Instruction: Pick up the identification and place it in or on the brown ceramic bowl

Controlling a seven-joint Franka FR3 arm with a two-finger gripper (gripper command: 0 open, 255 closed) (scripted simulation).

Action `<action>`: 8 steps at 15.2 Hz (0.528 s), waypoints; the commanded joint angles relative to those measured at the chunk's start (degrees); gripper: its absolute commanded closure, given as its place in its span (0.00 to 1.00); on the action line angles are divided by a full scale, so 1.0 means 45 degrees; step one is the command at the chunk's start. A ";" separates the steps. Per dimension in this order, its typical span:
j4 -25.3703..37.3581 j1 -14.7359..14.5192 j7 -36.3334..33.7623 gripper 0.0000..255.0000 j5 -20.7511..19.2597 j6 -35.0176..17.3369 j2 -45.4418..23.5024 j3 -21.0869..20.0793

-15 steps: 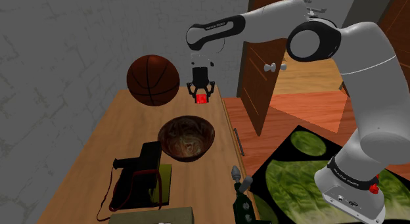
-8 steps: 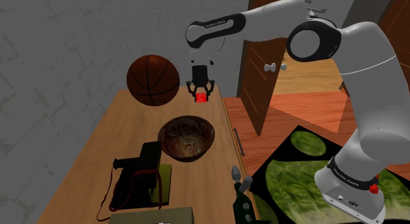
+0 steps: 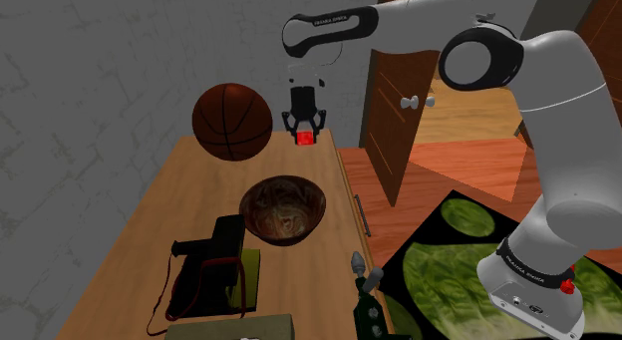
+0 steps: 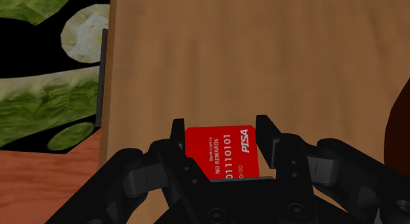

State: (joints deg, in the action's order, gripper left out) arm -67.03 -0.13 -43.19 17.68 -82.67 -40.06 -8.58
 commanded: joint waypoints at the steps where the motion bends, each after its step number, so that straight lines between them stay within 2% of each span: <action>1: 0.0317 0.0000 -0.0131 1.00 0.0014 0.0338 0.0040 -0.0021; 8: 0.1433 0.0021 -0.0526 1.00 0.0062 0.1417 0.0068 -0.0083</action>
State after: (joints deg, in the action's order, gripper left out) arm -61.43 -0.06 -45.30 17.94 -77.06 -39.69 -8.92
